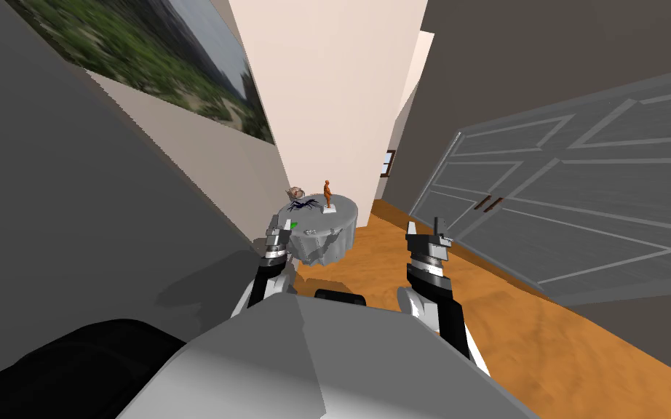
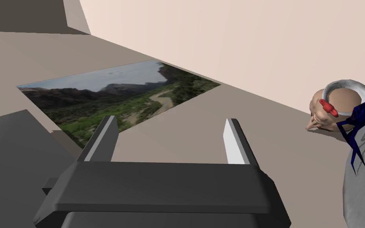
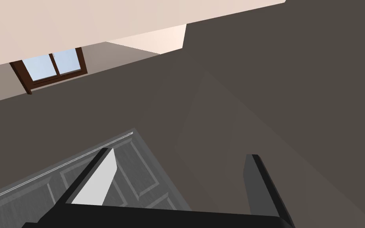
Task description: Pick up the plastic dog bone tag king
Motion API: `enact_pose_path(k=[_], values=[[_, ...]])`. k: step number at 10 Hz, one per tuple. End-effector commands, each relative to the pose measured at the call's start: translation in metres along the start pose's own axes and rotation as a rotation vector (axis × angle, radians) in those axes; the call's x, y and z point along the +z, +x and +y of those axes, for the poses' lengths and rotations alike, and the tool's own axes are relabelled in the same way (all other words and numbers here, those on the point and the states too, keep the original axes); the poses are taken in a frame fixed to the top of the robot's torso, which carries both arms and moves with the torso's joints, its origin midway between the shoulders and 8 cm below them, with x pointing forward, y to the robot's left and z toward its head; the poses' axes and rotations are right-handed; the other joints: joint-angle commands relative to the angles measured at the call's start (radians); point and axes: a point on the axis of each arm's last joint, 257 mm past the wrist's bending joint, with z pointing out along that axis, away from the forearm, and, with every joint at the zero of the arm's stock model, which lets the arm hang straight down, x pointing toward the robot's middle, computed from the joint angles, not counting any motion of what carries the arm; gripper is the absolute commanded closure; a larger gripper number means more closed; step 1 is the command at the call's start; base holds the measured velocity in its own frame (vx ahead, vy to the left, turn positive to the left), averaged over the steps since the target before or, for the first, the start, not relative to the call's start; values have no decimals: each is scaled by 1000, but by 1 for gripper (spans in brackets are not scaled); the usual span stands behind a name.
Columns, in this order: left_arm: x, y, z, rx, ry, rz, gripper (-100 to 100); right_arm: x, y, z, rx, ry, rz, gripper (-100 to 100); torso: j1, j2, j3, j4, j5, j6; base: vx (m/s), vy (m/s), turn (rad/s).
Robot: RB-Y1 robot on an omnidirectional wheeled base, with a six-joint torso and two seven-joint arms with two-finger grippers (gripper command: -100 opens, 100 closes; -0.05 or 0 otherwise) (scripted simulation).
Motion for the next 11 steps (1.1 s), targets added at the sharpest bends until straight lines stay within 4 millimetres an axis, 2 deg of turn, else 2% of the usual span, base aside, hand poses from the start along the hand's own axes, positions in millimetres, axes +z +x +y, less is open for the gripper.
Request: enact_pose_path(k=[1, 4, 5, 6, 7, 8, 9, 10, 11], values=[[5, 4, 6, -5, -11, 23, -100, 0, 0, 0, 0, 0, 0, 0, 0, 0, 0, 0, 0, 0, -19, -22, 5], [21, 14, 34, -27, -67, 69, -100, 0, 0, 0, 0, 0, 0, 0, -3, 4, 2, 1, -1, 0, -63, -56, 13], [25, 15, 32, -30, -57, 71, -100, 0, 0, 0, 0, 0, 0, 0, -4, 4, 2, 1, -1, 0, -54, -50, 10], [29, 18, 47, -37, -96, 83, -100, 0, 0, 0, 0, 0, 0, 0, -3, 4, 2, 1, -1, 0, -61, -41, 10], [34, 20, 44, -41, -81, 86, -100, 0, 0, 0, 0, 0, 0, 0, -3, 4, 2, 1, -1, 0, -42, -43, 5], [41, 23, 60, -50, -118, 98, -100, 0, 0, 0, 0, 0, 0, 0, -3, 3, 2, 1, -1, 0, -46, -60, 17], [44, 25, 58, -52, -109, 100, -100, 0, 0, 0, 0, 0, 0, 0, -4, 3, 1, 1, -1, 0, -42, -45, 9], [51, 28, 74, -60, -147, 112, -100, 0, 0, 0, 0, 0, 0, 0, -3, 2, 1, 1, -1, 0, -57, -52, 17], [56, 31, 72, -63, -142, 114, -100, 0, 0, 0, 0, 0, 0, 0, -3, 3, 2, 1, -1, 0, -49, -51, 9]])
